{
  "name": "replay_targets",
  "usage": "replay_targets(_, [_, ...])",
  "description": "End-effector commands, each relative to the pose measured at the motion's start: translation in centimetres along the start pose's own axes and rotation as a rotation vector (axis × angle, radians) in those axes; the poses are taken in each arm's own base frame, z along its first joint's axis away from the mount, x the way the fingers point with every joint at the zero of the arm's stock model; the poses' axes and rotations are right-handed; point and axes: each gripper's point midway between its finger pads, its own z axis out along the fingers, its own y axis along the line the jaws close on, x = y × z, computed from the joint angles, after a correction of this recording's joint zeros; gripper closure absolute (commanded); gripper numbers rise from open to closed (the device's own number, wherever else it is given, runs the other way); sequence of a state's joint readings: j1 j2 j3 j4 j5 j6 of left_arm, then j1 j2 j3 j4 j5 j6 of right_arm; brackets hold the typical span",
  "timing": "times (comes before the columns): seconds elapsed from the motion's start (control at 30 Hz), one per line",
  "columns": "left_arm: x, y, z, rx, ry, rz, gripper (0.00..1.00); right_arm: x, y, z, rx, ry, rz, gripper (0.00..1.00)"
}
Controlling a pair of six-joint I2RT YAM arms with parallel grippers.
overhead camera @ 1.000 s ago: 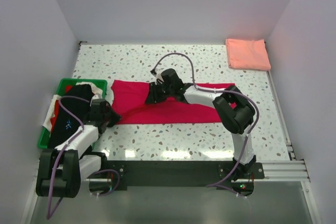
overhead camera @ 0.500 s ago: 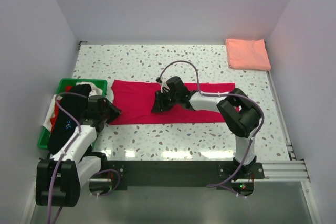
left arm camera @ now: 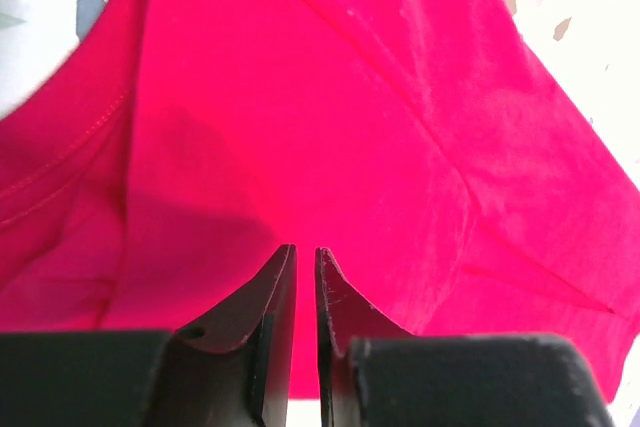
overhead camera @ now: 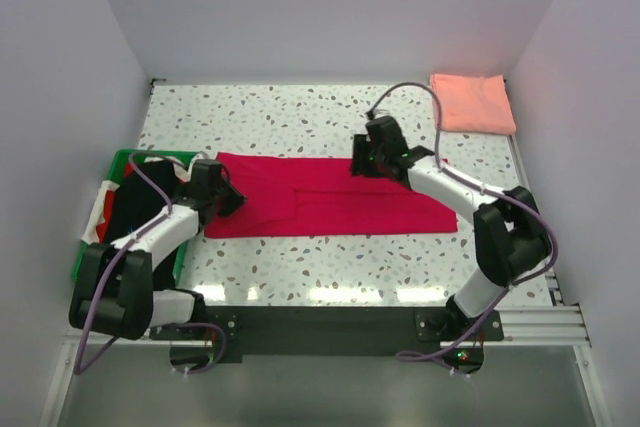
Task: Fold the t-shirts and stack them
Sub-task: Fold the tshirt
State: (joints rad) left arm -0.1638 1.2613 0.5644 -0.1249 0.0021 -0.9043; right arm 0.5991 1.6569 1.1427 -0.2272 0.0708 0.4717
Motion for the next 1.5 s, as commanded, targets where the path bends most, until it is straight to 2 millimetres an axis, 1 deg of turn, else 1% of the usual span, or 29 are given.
replay_targets(0.0, [-2.0,-1.8,1.1,-0.010,-0.078,-0.067,0.83,-2.1,-10.4,-2.0,0.300,-0.021,0.084,0.47])
replay_targets(0.07, [-2.0,-1.6,1.9,-0.045,-0.075,-0.078,0.83,-3.0,-13.6,-2.6,0.365,-0.033,0.114,0.45])
replay_targets(0.27, [-2.0,-0.5,4.7,-0.154,-0.052,-0.083,0.83,-2.6,-18.8,-2.2,0.520,0.038,0.113,0.45])
replay_targets(0.33, [-1.5,0.2,5.8,-0.199,-0.027,-0.077,0.83,-2.0,-19.6,-1.8,0.542,0.065,0.119,0.45])
replay_targets(0.37, [-2.1,-0.5,6.2,-0.192,-0.033,-0.076,0.83,-1.5,-20.2,-1.3,0.563,0.084,0.122,0.45])
replay_targets(0.53, [-2.4,-0.5,8.8,-0.248,-0.007,-0.037,0.83,0.7,-21.6,0.1,0.620,0.160,0.117,0.45])
replay_targets(0.57, [-3.4,-1.3,9.2,-0.242,-0.026,-0.031,0.83,1.1,-21.7,0.2,0.631,0.173,0.120,0.45])
replay_targets(0.63, [-3.6,-1.2,10.4,-0.261,-0.014,-0.004,0.83,2.2,-21.8,0.6,0.630,0.207,0.131,0.46])
replay_targets(0.67, [-4.9,-2.5,10.8,-0.249,-0.034,0.004,0.83,2.8,-21.7,0.6,0.621,0.223,0.139,0.47])
replay_targets(0.7, [-5.4,-2.8,11.3,-0.251,-0.035,0.012,0.83,3.2,-21.5,0.6,0.614,0.225,0.153,0.47])
replay_targets(0.73, [-5.3,-2.4,12.2,-0.273,-0.015,0.038,0.83,3.2,-20.7,0.7,0.569,0.219,0.171,0.48])
replay_targets(0.77, [-6.9,-4.3,12.8,-0.239,-0.042,0.049,0.83,4.8,-20.4,0.5,0.550,0.244,0.191,0.48])
replay_targets(0.8, [-6.8,-4.0,14.0,-0.256,-0.027,0.066,0.83,5.5,-19.8,0.4,0.517,0.251,0.208,0.48])
replay_targets(0.83, [-7.0,-4.3,14.5,-0.261,-0.015,0.093,0.83,5.2,-18.5,0.3,0.443,0.226,0.236,0.48])
replay_targets(0.87, [-8.5,-6.4,15.0,-0.220,-0.037,0.104,0.82,7.5,-18.1,-0.1,0.424,0.258,0.279,0.48])
replay_targets(0.93, [-8.6,-6.6,16.9,-0.219,-0.009,0.141,0.81,8.3,-16.5,-0.2,0.344,0.231,0.324,0.49])
replay_targets(0.97, [-9.7,-8.8,17.4,-0.162,-0.018,0.149,0.80,10.4,-15.0,-0.9,0.287,0.262,0.340,0.49])
replay_targets(1.0, [-9.3,-8.5,18.8,-0.161,0.007,0.173,0.80,10.4,-14.3,-0.9,0.269,0.228,0.377,0.49])
replay_targets(1.03, [-10.4,-10.3,19.2,-0.122,-0.006,0.181,0.80,11.2,-12.9,-1.1,0.225,0.234,0.390,0.49])
replay_targets(1.07, [-10.4,-10.8,19.7,-0.099,0.009,0.186,0.80,12.8,-10.8,-1.8,0.191,0.243,0.399,0.49])
replay_targets(1.1, [-10.0,-10.7,20.7,-0.096,0.025,0.202,0.79,13.1,-9.4,-1.8,0.166,0.229,0.394,0.48])
replay_targets(1.13, [-10.7,-11.9,21.0,-0.061,0.008,0.206,0.78,15.2,-7.3,-2.2,0.129,0.256,0.363,0.48])
replay_targets(1.2, [-10.5,-12.7,22.1,-0.007,0.023,0.216,0.76,15.2,-4.1,-2.4,0.054,0.213,0.419,0.48])
replay_targets(1.23, [-10.3,-14.0,22.2,0.053,0.045,0.217,0.71,16.5,-2.2,-2.6,0.020,0.234,0.399,0.48])
replay_targets(1.3, [-9.8,-14.8,23.0,0.116,0.065,0.217,0.66,16.8,0.1,-2.3,-0.026,0.232,0.437,0.48])
replay_targets(1.33, [-9.7,-16.1,23.1,0.183,0.075,0.213,0.61,16.8,2.3,-2.4,-0.080,0.227,0.415,0.48])
replay_targets(1.4, [-9.3,-16.8,24.1,0.248,0.087,0.185,0.57,17.4,3.8,-1.8,-0.087,0.251,0.399,0.48])
replay_targets(1.43, [-9.0,-17.6,24.1,0.297,0.112,0.174,0.54,16.6,5.3,-1.7,-0.109,0.234,0.380,0.48])
replay_targets(1.47, [-8.5,-17.2,24.9,0.310,0.134,0.158,0.53,16.7,5.8,-1.4,-0.107,0.240,0.374,0.48])
